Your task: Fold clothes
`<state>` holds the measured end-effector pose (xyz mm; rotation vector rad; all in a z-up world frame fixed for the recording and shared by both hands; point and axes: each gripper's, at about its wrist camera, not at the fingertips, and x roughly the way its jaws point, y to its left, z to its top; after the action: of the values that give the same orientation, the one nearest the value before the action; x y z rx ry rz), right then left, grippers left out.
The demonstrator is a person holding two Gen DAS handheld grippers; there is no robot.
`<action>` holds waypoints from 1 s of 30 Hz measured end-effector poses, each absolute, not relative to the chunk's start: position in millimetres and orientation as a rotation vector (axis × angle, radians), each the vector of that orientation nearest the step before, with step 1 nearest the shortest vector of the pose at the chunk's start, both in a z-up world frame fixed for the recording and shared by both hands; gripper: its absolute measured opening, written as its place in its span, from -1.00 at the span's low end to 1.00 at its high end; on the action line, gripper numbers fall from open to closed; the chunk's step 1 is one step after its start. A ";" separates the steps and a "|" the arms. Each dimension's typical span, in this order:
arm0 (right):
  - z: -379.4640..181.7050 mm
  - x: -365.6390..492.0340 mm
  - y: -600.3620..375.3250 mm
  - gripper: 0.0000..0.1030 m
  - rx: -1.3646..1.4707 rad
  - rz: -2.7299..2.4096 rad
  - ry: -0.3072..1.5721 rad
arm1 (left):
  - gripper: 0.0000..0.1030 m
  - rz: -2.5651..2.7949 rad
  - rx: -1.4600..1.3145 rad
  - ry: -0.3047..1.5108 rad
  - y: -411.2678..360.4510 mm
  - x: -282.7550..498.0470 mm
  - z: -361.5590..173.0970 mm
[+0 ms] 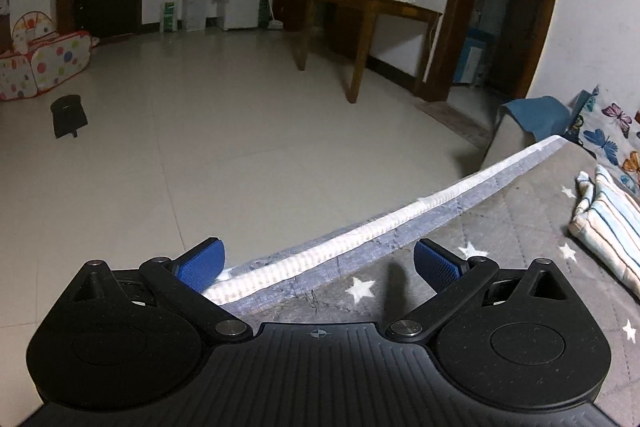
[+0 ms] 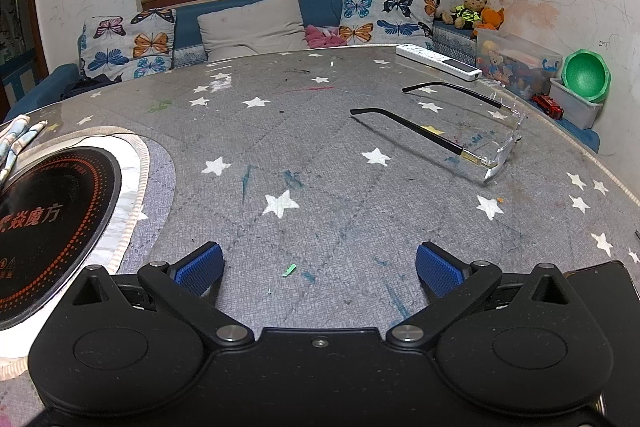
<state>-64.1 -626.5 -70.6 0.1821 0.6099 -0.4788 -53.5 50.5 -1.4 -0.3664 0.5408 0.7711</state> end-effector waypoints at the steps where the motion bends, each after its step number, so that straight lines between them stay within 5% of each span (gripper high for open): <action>1: -70.6 -64.1 -626.5 1.00 0.182 -0.479 0.610 | 0.99 0.775 -0.361 0.552 49.4 -52.8 -1.6; 30: -70.5 -64.0 -626.7 1.00 0.182 -0.479 0.610 | 0.99 0.760 -0.325 0.603 48.2 -37.0 1.8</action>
<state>-64.0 -626.7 -70.5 0.1820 0.6099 -0.4787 -37.0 48.2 1.8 -0.3251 0.6026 0.7598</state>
